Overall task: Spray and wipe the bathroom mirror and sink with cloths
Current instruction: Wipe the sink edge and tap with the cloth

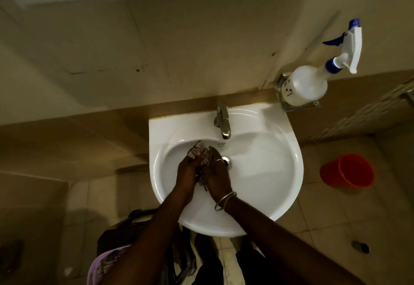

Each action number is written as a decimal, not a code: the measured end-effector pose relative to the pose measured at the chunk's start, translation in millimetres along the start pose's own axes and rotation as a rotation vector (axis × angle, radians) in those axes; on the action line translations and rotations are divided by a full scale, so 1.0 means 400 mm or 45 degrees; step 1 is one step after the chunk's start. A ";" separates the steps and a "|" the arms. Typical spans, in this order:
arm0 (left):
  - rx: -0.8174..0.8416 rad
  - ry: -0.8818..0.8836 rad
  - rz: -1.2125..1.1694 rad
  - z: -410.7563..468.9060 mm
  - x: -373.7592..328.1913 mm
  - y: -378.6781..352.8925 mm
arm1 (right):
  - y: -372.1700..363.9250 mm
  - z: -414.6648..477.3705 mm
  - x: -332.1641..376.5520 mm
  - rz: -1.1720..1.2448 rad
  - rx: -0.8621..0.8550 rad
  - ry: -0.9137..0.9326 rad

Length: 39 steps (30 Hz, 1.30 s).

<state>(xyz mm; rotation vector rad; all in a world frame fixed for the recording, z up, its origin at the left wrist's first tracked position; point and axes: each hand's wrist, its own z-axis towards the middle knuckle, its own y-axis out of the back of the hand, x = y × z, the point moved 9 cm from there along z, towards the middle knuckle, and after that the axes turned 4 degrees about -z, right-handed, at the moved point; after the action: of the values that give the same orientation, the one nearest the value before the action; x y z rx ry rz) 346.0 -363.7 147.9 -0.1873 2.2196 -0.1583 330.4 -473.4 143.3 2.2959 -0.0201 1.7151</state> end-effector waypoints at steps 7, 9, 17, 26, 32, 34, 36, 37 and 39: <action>-0.017 0.002 0.038 0.009 0.007 0.044 | 0.047 0.053 -0.068 0.164 0.207 -0.412; -0.023 -0.026 0.074 0.017 0.014 0.054 | 0.066 0.052 -0.061 0.079 0.202 -0.349; -0.024 -0.076 0.139 0.042 0.032 0.024 | 0.137 0.016 -0.019 -0.340 -0.332 -0.006; 0.124 -0.067 0.176 0.037 0.031 0.011 | 0.110 0.059 -0.083 -0.110 0.179 -0.366; 0.234 0.041 0.103 0.023 0.039 0.008 | 0.125 0.080 -0.099 -0.025 0.197 -0.524; 0.236 0.090 0.071 0.022 0.045 0.009 | 0.143 0.088 -0.087 -0.055 0.102 -0.451; 0.198 0.132 -0.006 0.021 0.050 0.009 | 0.151 0.087 -0.086 -0.081 0.024 -0.407; 0.159 0.153 -0.044 0.021 0.054 0.011 | 0.150 0.083 -0.089 -0.097 -0.001 -0.411; 0.071 0.166 -0.052 0.024 0.064 0.025 | 0.141 0.078 -0.095 -0.090 -0.035 -0.446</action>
<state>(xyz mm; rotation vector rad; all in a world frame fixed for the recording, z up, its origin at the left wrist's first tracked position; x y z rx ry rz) 337.5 -359.3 120.6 -0.1964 2.3390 -0.2614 338.4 -540.6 111.5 2.5134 -0.0318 1.2530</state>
